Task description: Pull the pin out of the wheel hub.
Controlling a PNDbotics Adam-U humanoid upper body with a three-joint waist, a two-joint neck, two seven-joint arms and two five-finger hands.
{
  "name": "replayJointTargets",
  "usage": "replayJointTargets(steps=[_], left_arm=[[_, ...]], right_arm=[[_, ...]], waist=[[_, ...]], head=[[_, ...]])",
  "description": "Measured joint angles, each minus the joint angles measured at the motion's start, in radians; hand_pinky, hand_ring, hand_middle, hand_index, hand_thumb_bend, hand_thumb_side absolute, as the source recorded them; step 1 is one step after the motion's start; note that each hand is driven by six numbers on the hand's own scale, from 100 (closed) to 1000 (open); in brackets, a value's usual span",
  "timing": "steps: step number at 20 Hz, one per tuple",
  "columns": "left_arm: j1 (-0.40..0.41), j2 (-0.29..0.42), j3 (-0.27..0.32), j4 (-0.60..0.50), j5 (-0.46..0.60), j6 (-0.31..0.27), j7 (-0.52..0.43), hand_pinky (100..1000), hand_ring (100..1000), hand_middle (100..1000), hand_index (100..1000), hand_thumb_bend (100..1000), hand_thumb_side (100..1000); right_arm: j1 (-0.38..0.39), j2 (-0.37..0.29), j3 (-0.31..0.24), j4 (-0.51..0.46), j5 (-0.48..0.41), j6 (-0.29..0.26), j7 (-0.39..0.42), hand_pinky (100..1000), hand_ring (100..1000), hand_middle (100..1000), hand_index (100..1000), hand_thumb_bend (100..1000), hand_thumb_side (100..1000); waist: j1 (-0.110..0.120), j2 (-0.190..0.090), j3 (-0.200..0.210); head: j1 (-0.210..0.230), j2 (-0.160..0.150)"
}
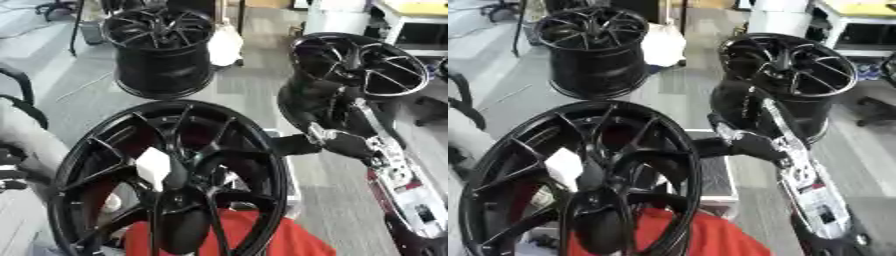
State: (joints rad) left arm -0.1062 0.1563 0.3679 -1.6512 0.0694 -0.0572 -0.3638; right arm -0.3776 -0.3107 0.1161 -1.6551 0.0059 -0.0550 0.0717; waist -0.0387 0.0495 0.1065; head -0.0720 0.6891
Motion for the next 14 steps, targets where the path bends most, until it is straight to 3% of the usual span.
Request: replayJointTargets(steps=[7, 14], left_arm=[[0.002, 0.000, -0.001, 0.000, 0.000, 0.000, -0.003, 584, 622, 666, 797, 100, 824], [0.009, 0.000, -0.002, 0.000, -0.001, 0.000, -0.008, 584, 622, 666, 797, 100, 823]], right_arm=[[-0.250, -0.142, 0.170, -0.011, 0.009, 0.089, 0.263, 724, 773, 831, 892, 327, 123], [-0.511, -0.168, 0.349, -0.005, 0.013, 0.166, 0.577, 768, 845, 893, 929, 247, 100]], waist=[[-0.007, -0.007, 0.010], [-0.008, -0.012, 0.011]], head=[[-0.004, 0.005], [-0.006, 0.005]])
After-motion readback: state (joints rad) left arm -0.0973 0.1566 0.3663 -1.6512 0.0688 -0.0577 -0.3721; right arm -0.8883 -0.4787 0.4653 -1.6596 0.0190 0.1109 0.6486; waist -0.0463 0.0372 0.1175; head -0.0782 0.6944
